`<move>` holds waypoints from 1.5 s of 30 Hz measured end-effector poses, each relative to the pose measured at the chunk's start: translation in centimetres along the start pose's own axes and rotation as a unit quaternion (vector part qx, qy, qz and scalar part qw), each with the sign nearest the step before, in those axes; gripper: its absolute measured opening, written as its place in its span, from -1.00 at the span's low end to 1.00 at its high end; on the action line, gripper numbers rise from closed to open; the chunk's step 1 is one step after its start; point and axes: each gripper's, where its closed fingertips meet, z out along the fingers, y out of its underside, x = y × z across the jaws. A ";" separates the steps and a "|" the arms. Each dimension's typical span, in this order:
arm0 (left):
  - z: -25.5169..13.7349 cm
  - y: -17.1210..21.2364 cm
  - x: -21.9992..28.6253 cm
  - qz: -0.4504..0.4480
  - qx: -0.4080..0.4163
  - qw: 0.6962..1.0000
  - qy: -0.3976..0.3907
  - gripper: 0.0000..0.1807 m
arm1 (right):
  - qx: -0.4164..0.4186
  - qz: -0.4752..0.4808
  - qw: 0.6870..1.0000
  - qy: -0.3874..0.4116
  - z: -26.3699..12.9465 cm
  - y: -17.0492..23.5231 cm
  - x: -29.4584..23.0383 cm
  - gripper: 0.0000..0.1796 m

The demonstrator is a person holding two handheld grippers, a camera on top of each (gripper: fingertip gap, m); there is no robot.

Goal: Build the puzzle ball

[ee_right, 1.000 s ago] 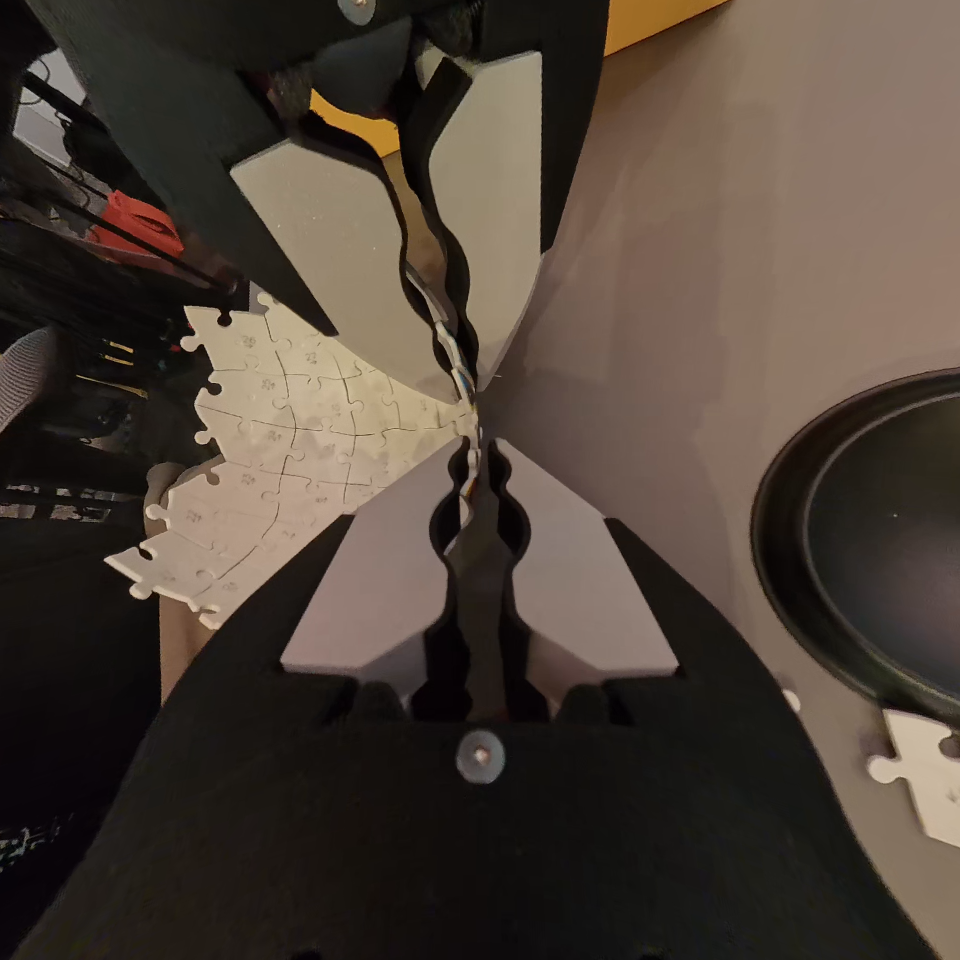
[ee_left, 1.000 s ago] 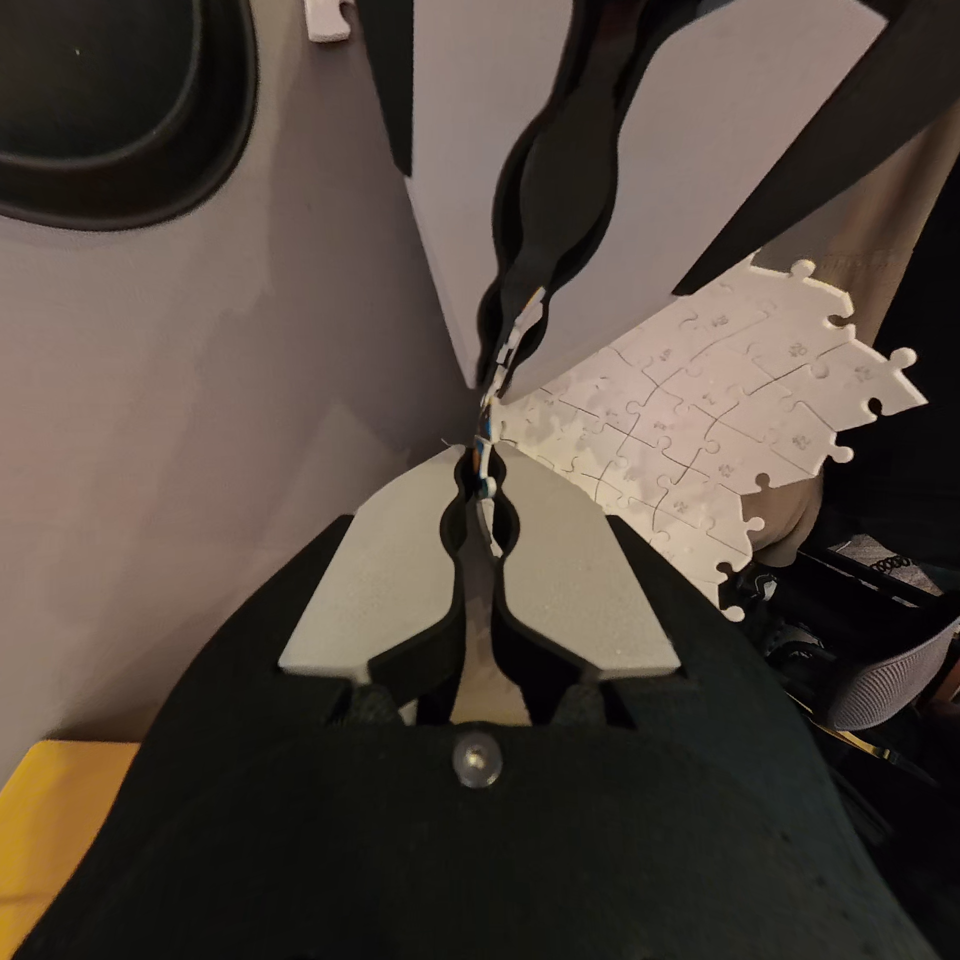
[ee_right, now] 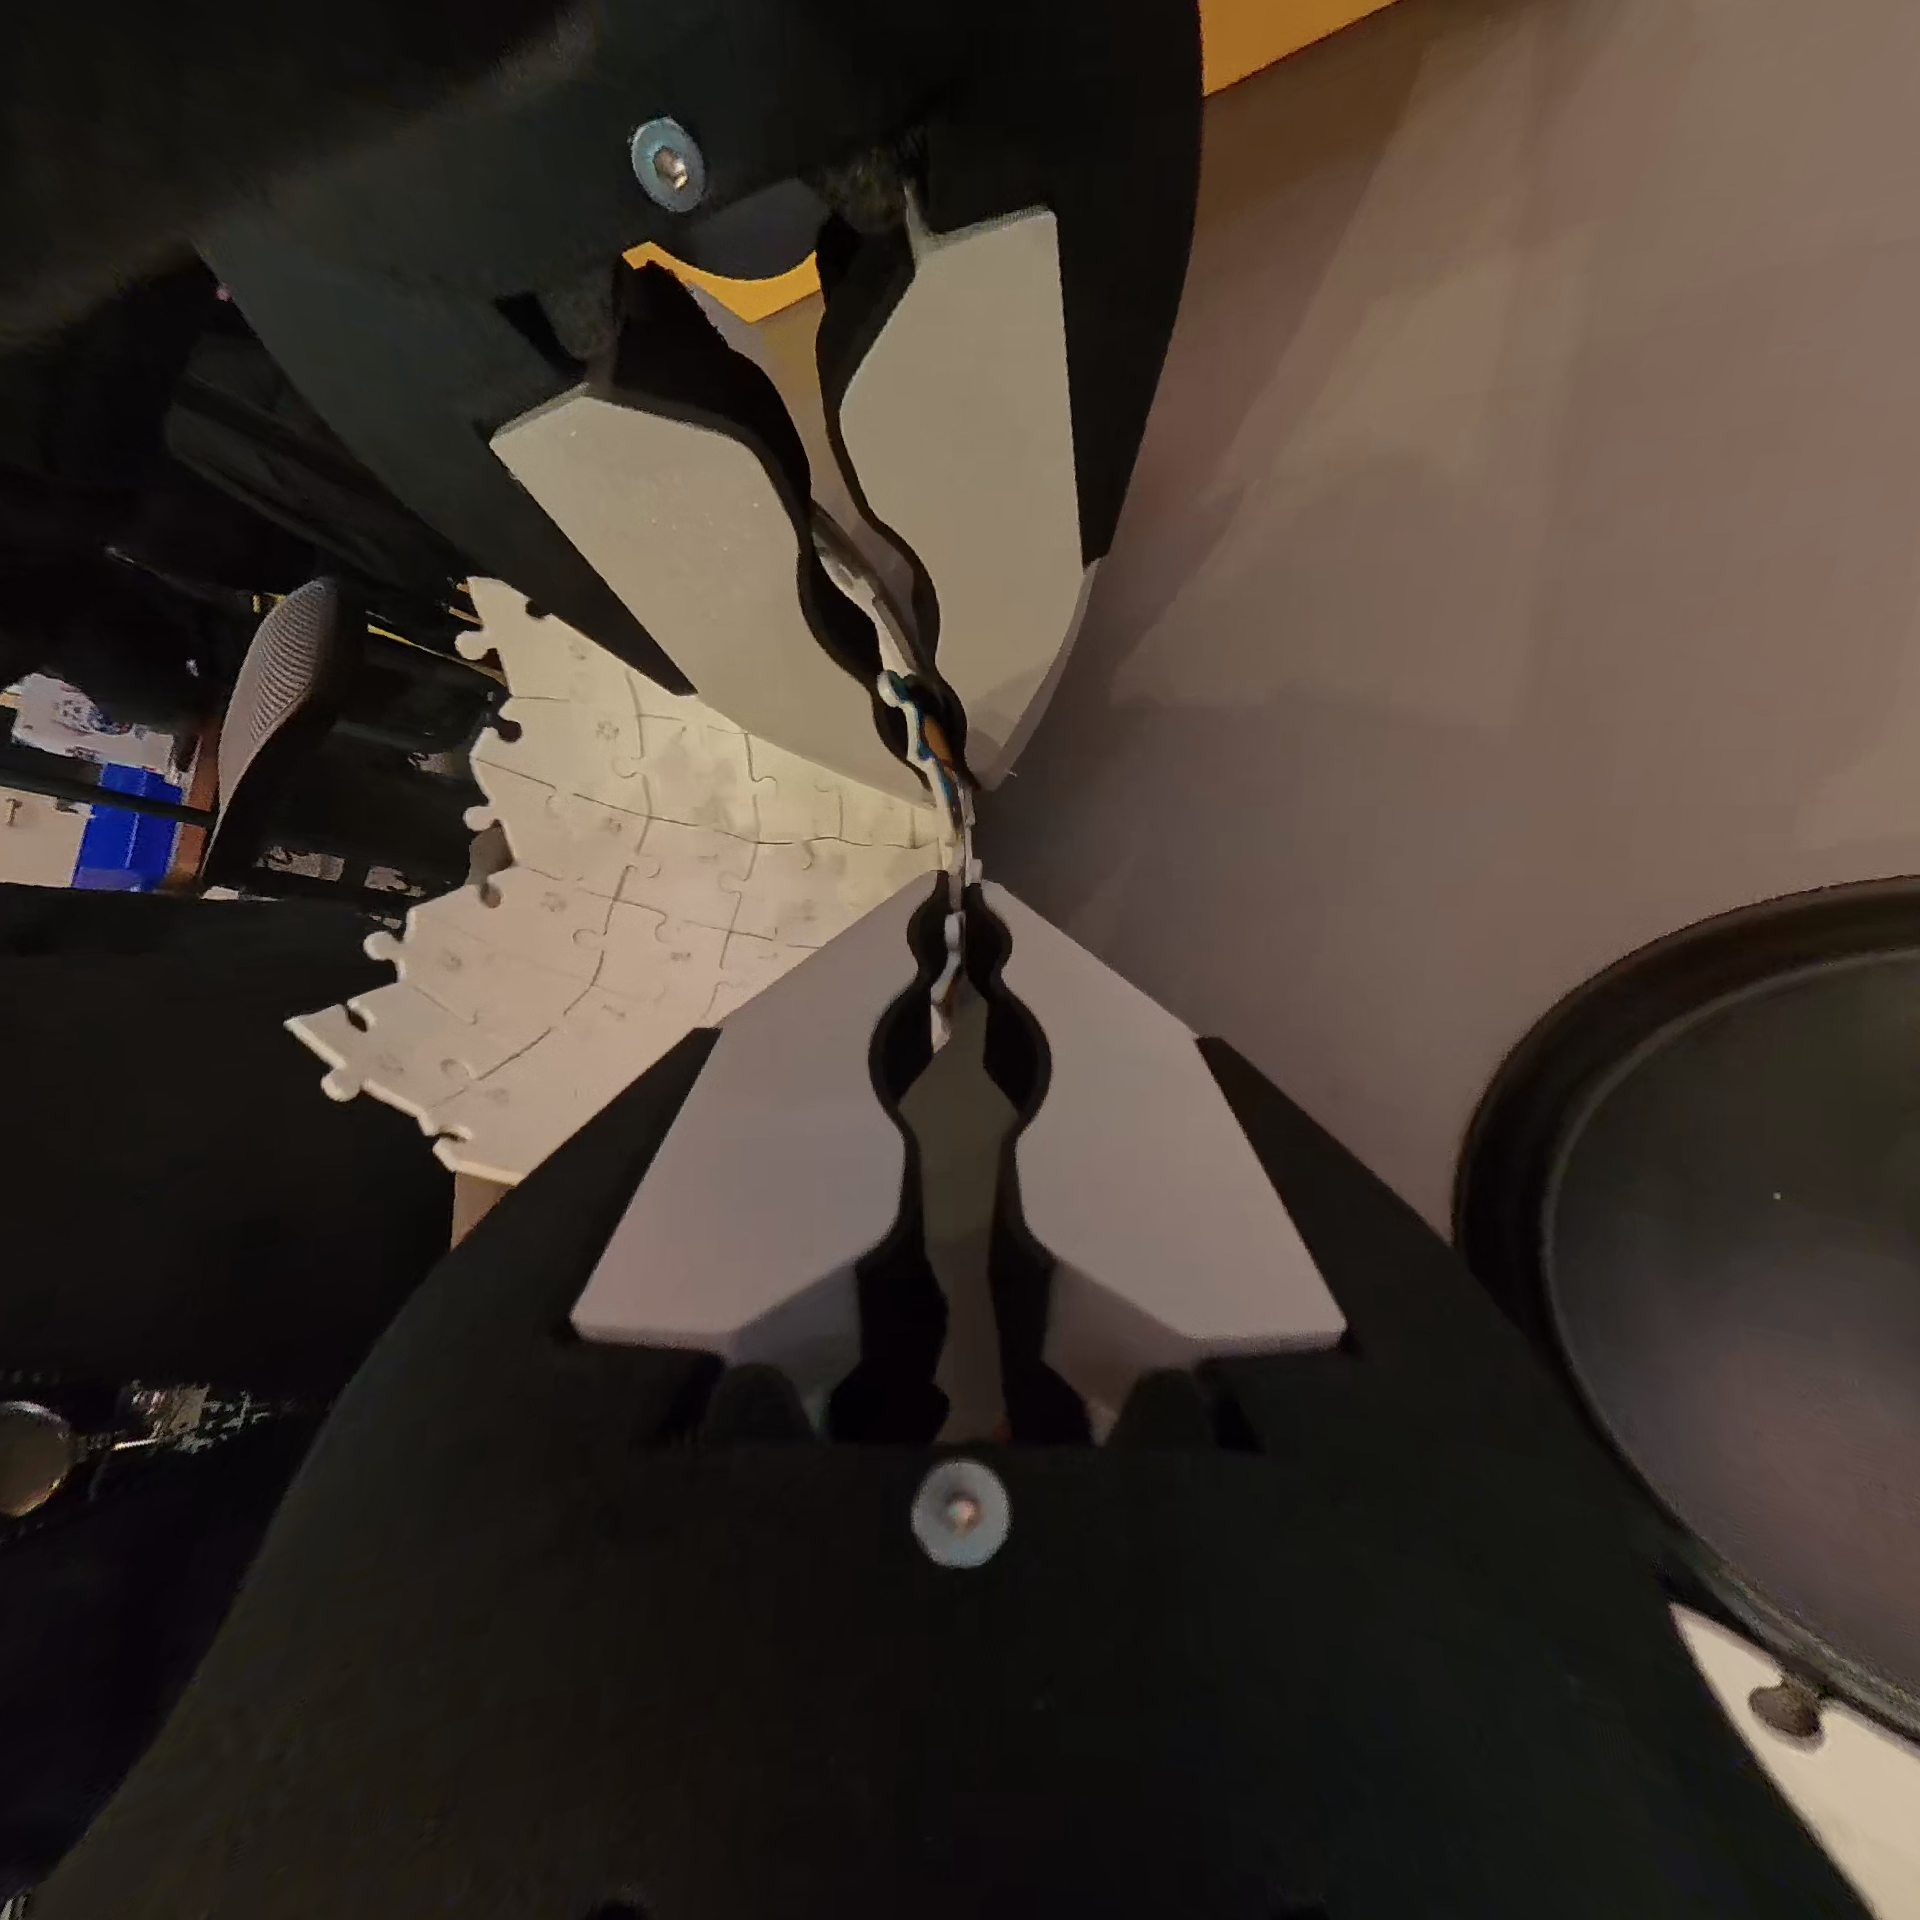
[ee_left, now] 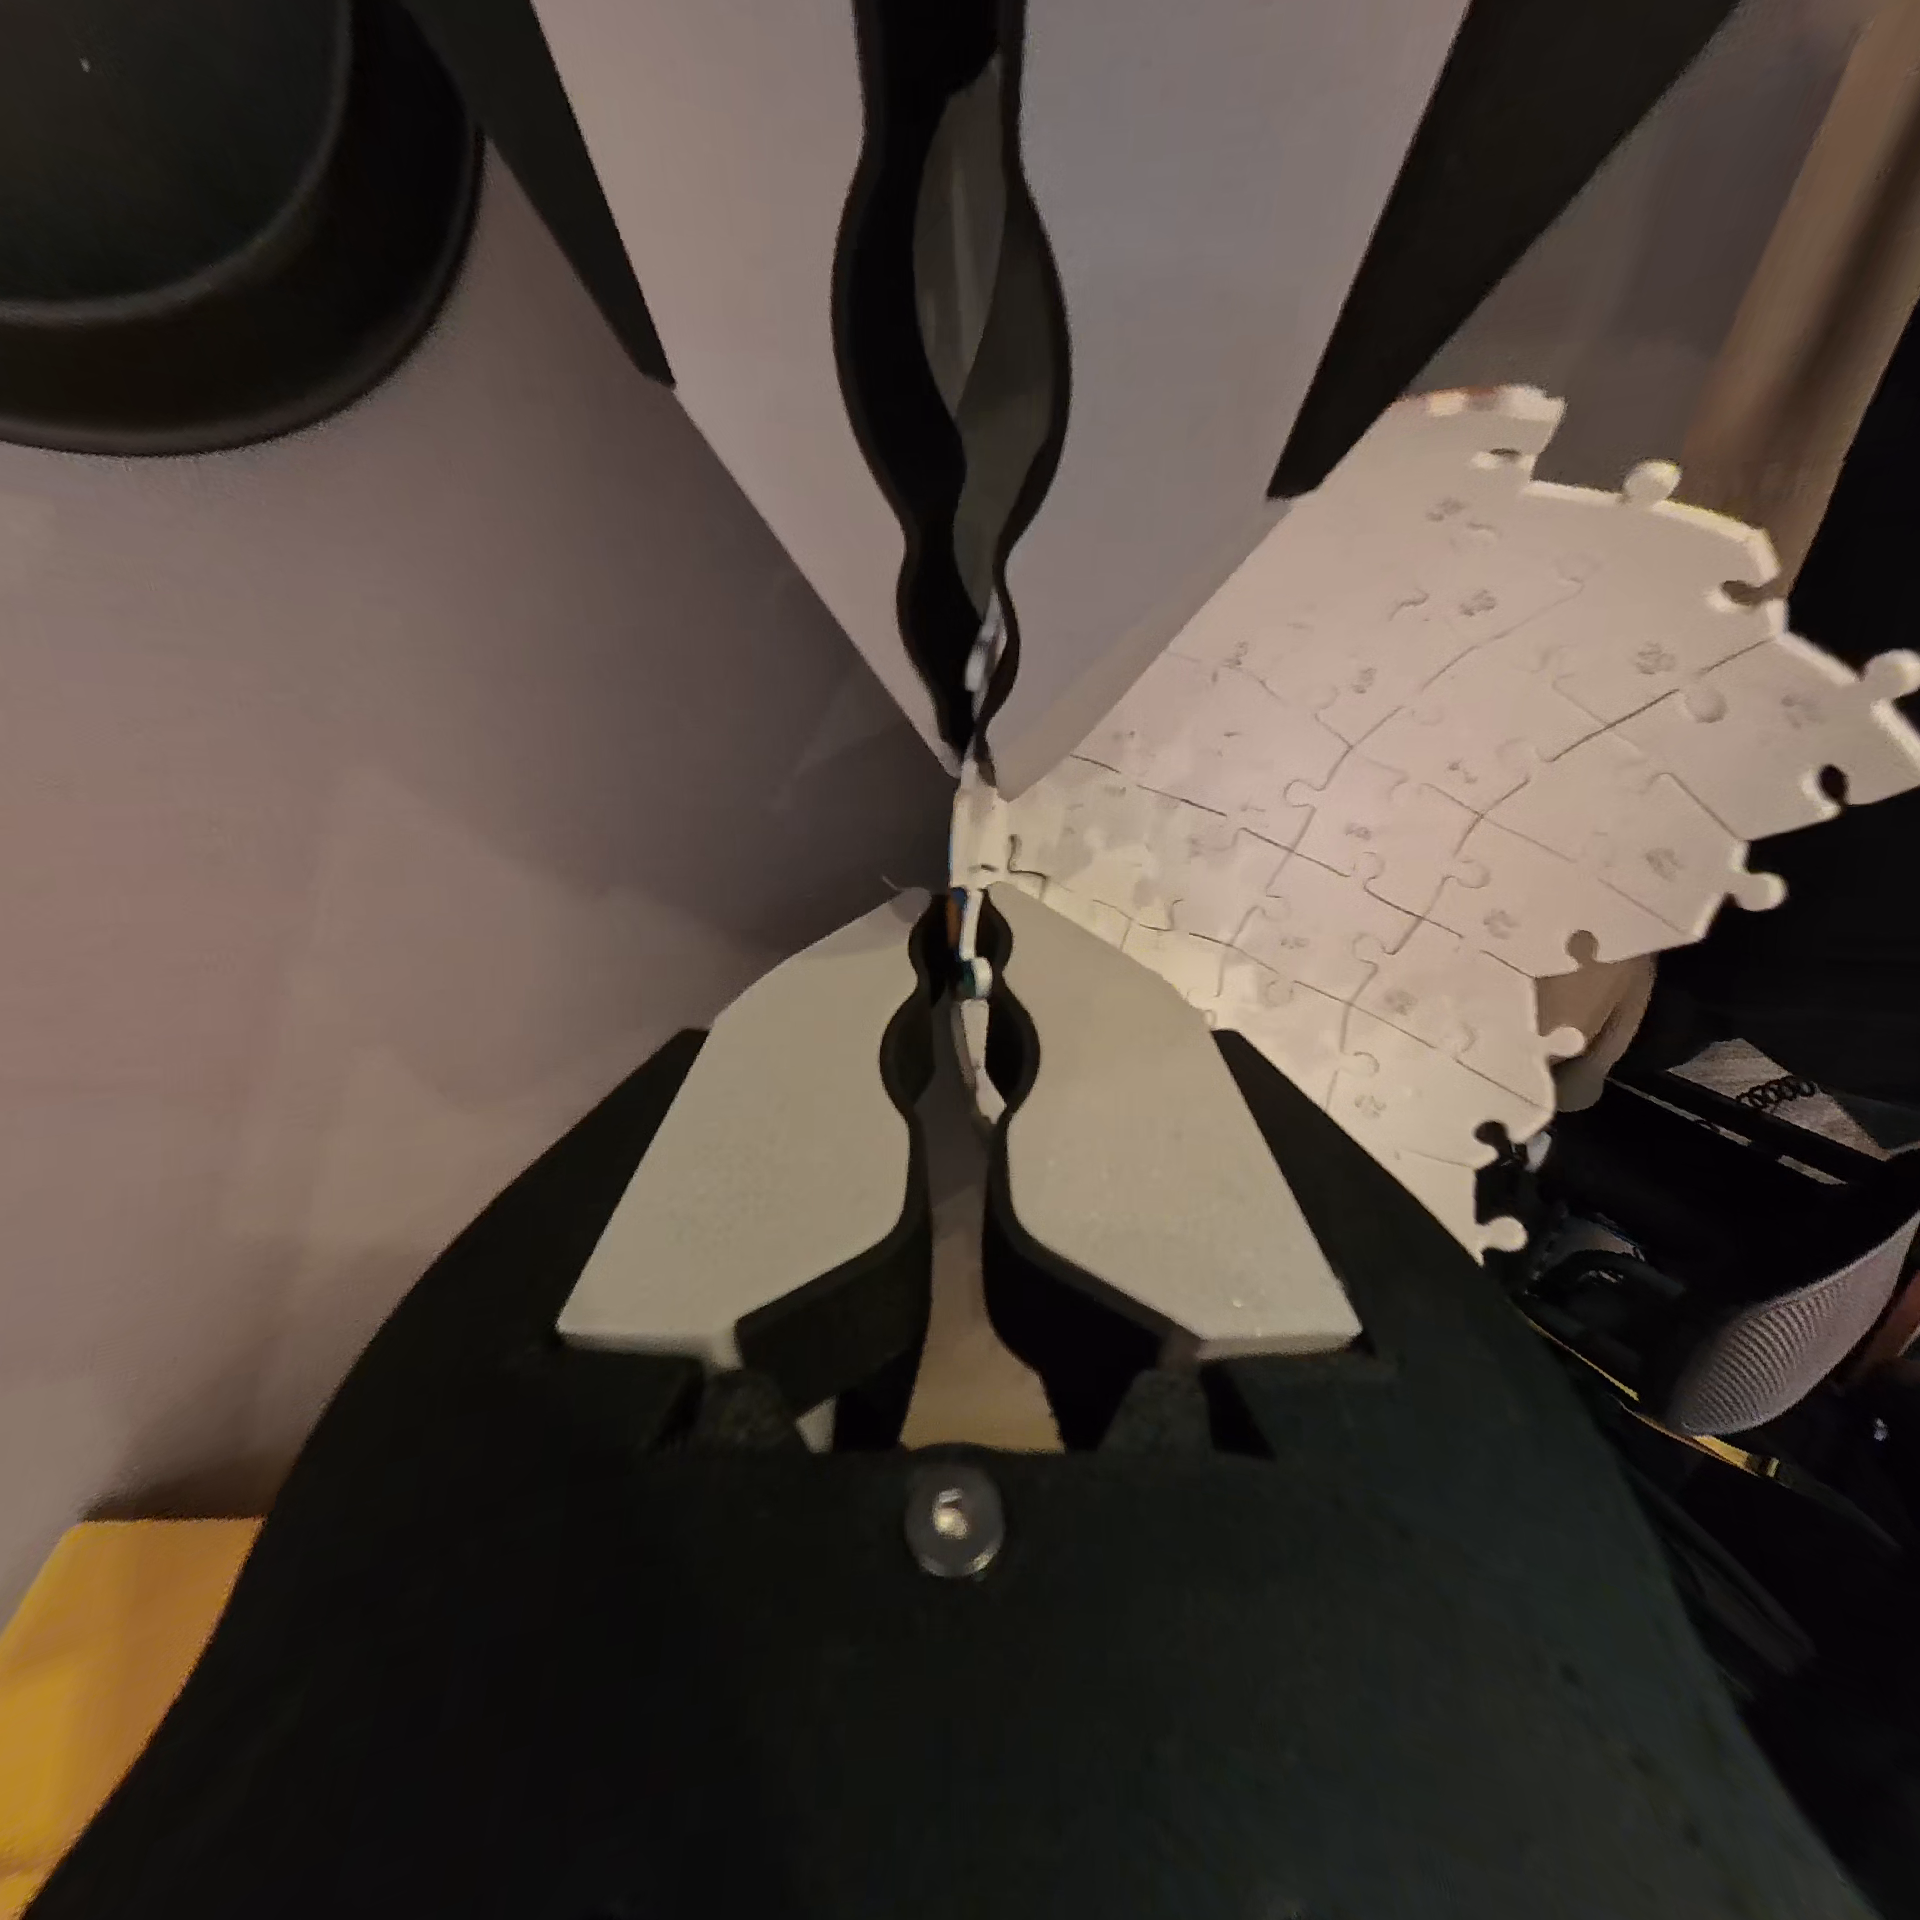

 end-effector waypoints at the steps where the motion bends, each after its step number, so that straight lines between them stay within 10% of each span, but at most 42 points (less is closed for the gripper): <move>1: 0.0 0.0 -0.1 0.000 -0.001 1.000 -0.001 -0.96 | 0.001 -0.002 1.000 0.002 0.1 0.0 0.0 -1.00; 45: 0.0 -0.9 -3.4 -0.009 0.027 0.988 -0.153 -0.46 | 0.042 -0.010 0.996 0.079 0.2 0.4 1.7 -0.92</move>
